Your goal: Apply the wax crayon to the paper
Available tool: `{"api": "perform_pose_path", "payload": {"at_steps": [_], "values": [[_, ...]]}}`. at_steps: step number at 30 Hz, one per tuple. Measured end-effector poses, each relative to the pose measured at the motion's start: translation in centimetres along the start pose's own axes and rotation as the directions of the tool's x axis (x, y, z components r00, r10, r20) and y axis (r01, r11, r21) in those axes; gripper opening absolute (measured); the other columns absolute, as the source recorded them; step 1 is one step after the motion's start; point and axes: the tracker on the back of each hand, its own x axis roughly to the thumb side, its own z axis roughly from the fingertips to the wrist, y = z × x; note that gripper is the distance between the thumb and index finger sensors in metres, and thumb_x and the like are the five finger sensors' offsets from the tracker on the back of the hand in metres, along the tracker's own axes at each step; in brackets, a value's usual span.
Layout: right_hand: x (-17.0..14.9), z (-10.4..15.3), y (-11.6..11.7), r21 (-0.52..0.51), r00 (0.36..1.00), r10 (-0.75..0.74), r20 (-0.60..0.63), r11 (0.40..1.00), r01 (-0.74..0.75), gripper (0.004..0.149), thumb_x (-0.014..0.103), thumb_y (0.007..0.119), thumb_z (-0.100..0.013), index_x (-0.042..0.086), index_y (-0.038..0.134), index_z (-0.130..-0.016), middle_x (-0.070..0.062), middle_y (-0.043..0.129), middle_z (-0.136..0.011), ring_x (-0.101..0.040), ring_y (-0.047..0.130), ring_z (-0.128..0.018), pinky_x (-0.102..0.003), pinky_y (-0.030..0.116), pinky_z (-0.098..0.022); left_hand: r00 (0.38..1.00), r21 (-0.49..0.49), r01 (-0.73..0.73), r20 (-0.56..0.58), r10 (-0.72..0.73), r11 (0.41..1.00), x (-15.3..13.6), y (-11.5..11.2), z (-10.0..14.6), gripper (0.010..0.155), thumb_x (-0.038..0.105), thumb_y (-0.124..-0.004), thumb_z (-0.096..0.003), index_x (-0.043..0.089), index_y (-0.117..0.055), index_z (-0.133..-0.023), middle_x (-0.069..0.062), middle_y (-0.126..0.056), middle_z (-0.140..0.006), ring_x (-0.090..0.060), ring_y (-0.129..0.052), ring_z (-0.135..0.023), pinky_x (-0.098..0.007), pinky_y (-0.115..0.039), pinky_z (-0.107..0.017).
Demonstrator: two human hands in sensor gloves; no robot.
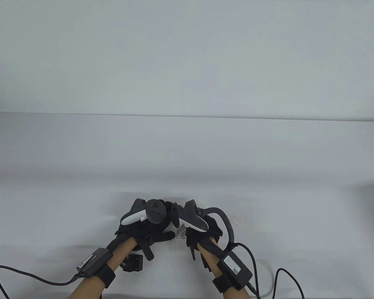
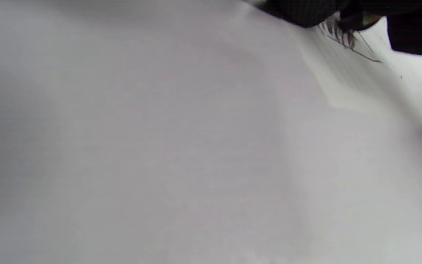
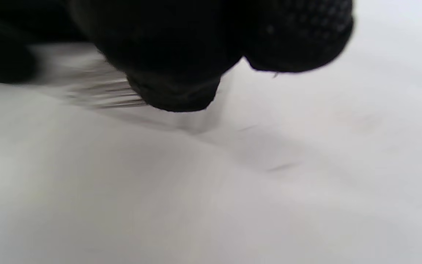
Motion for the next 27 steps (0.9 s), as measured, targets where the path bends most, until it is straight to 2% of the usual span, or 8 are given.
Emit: {"api": "perform_pose_path", "payload": {"at_steps": [1,7,9,12,18,21,24,27], "values": [[0.3,-0.1,0.2,0.058,0.999,-0.054,0.005,0.997,0.054,0.040,0.032,0.076,-0.052,0.008,0.082,-0.084,-0.006,0.099,-0.046,-0.002,0.093,-0.016,-0.028,0.085,-0.020,1.000,0.001,0.000,0.000,0.000,1.000,0.0,0.0,0.0,0.078,0.056,-0.054,-0.0567,0.046,0.008,-0.104,0.022,0.023,-0.110,-0.010,0.031,-0.102,-0.048,0.025,-0.068],[-1.4,-0.7,-0.4,-0.102,0.941,0.158,-0.299,0.975,-0.196,0.039,0.033,0.076,-0.052,0.009,0.083,-0.083,-0.005,0.100,-0.046,-0.002,0.093,-0.016,-0.027,0.085,-0.020,1.000,0.004,-0.001,0.000,0.001,1.000,0.0,0.0,0.0,0.078,0.056,-0.054,-0.0566,0.046,0.008,-0.104,0.022,0.022,-0.110,-0.011,0.031,-0.102,-0.048,0.025,-0.068],[-1.0,-0.4,-0.3,-0.121,0.955,0.180,-0.234,0.970,-0.212,0.040,0.034,0.075,-0.052,0.010,0.082,-0.083,-0.003,0.099,-0.045,0.000,0.093,-0.015,-0.026,0.086,-0.019,1.000,0.003,0.000,0.000,0.000,1.000,0.0,0.0,0.0,0.078,0.056,-0.054,-0.0566,0.046,0.008,-0.104,0.023,0.022,-0.110,-0.010,0.031,-0.102,-0.048,0.025,-0.068],[-0.3,-0.3,0.3,0.038,0.995,-0.103,-0.006,0.994,0.103,0.040,0.034,0.076,-0.053,0.009,0.082,-0.084,-0.004,0.100,-0.046,-0.001,0.093,-0.016,-0.026,0.085,-0.020,1.000,0.001,-0.001,0.000,0.001,1.000,0.0,0.0,0.0,0.078,0.056,-0.054,-0.0565,0.046,0.008,-0.104,0.022,0.022,-0.110,-0.010,0.031,-0.102,-0.048,0.025,-0.068],[-2.3,-1.4,-0.2,-0.132,0.919,0.192,-0.344,0.959,-0.249,0.039,0.035,0.076,-0.051,0.012,0.083,-0.081,-0.002,0.100,-0.044,0.000,0.093,-0.015,-0.025,0.086,-0.019,1.000,0.003,0.000,0.000,0.000,1.000,0.0,0.0,0.0,0.078,0.056,-0.054,-0.0566,0.046,0.008,-0.104,0.022,0.022,-0.110,-0.011,0.031,-0.102,-0.048,0.025,-0.068],[-2.9,-1.1,-0.3,-0.175,0.965,0.047,-0.259,0.980,-0.095,0.041,0.037,0.080,-0.049,0.011,0.080,-0.082,-0.002,0.098,-0.048,0.002,0.093,-0.017,-0.024,0.086,-0.021,1.000,0.001,0.000,0.000,0.000,1.000,0.0,0.0,0.0,0.078,0.056,-0.054,-0.0566,0.046,0.008,-0.104,0.023,0.022,-0.110,-0.011,0.031,-0.102,-0.048,0.025,-0.068],[-2.7,-1.1,0.3,-0.041,0.978,-0.193,-0.085,0.981,0.190,0.041,0.035,0.081,-0.050,0.011,0.078,-0.083,-0.003,0.097,-0.051,0.000,0.093,-0.020,-0.026,0.085,-0.023,1.000,0.001,0.000,0.000,0.000,1.000,0.0,0.0,0.0,0.078,0.056,-0.054,-0.0566,0.046,0.008,-0.104,0.023,0.022,-0.110,-0.010,0.031,-0.102,-0.048,0.025,-0.068],[-3.8,-1.3,-0.2,-0.157,0.972,-0.048,-0.229,0.988,0.012,0.039,0.035,0.081,-0.049,0.013,0.079,-0.081,-0.003,0.097,-0.050,-0.001,0.093,-0.020,-0.027,0.085,-0.023,1.000,0.002,0.000,0.000,0.000,1.000,0.0,0.0,0.0,0.078,0.056,-0.054,-0.0566,0.046,0.008,-0.104,0.023,0.022,-0.110,-0.010,0.031,-0.102,-0.048,0.025,-0.068]]}}
